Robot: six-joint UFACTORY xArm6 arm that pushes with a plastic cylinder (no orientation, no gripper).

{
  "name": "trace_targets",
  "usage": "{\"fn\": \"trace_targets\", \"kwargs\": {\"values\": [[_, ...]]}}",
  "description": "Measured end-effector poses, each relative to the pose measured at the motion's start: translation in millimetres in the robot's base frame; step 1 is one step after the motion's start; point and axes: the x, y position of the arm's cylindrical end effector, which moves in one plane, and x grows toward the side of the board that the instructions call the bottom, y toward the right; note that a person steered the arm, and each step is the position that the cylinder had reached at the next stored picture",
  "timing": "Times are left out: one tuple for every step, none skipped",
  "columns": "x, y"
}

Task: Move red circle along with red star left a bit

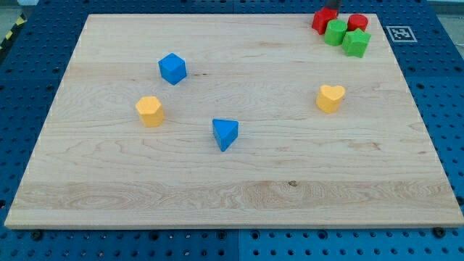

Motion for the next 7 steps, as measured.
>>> {"fn": "trace_targets", "kwargs": {"values": [[22,-16],[39,-35],[8,-32],[-4,-20],[-3,41],[-3,87],[3,88]]}}
